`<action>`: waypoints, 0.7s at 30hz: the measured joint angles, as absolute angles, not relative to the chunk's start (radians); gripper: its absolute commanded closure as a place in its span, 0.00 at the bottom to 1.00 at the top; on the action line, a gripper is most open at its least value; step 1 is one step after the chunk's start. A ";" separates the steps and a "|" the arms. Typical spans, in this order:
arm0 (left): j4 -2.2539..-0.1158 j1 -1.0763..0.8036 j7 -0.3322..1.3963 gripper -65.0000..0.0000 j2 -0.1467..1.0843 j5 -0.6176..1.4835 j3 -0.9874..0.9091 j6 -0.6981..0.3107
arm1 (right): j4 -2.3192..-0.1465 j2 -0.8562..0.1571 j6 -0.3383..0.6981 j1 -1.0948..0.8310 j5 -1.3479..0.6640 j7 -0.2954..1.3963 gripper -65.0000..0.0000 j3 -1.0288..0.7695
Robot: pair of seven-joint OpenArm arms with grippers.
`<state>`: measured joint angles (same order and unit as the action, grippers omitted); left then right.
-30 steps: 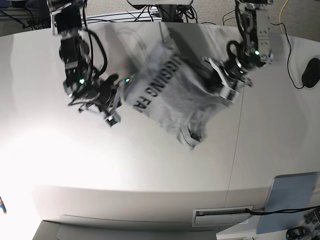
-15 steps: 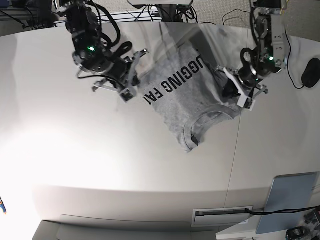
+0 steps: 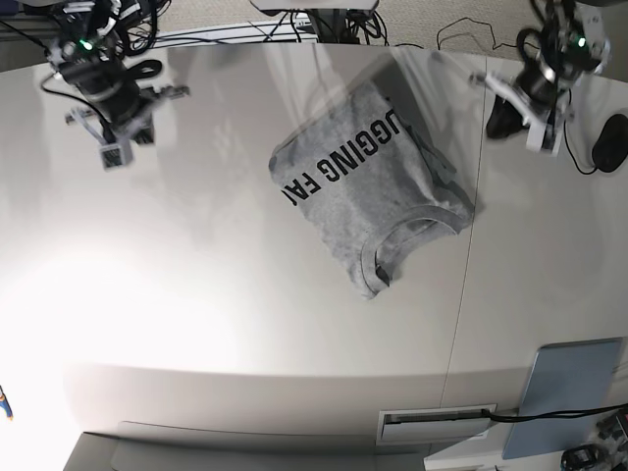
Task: Fold the T-shirt properly
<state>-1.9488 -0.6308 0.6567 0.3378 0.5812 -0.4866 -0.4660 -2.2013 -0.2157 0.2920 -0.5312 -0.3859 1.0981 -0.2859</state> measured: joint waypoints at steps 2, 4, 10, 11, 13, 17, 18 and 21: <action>-1.951 -0.695 0.652 1.00 0.339 0.641 -0.521 -0.467 | -2.207 -0.216 0.298 -0.574 -0.420 1.107 1.00 -0.339; -1.951 -0.754 0.650 1.00 0.338 0.677 -0.548 -0.480 | -2.208 -0.216 0.298 -0.618 -0.421 1.107 1.00 -0.384; -1.951 -0.929 0.652 1.00 0.274 0.674 -0.635 -0.532 | -2.208 -0.216 0.310 -0.795 -0.430 1.130 1.00 -0.473; -1.950 -0.952 0.650 1.00 0.258 0.666 -0.642 -0.561 | -2.208 -0.216 0.316 -0.827 -0.430 1.138 1.00 -0.479; -1.943 -0.989 0.656 1.00 0.224 0.659 -0.643 -0.622 | -2.208 -0.216 0.324 -0.887 -0.429 1.162 1.00 -0.479; -1.852 -1.018 0.721 1.00 0.164 0.664 -0.642 -0.697 | -2.201 -0.216 0.329 -0.998 -0.432 1.177 1.00 -0.477; -1.810 -1.016 0.726 1.00 0.158 0.660 -0.642 -0.690 | -2.185 -0.216 0.329 -1.018 -0.434 1.171 1.00 -0.477; -1.653 -1.004 0.707 1.00 0.158 0.657 -0.642 -0.690 | -2.082 -0.216 0.327 -1.051 -0.427 1.152 1.00 -0.477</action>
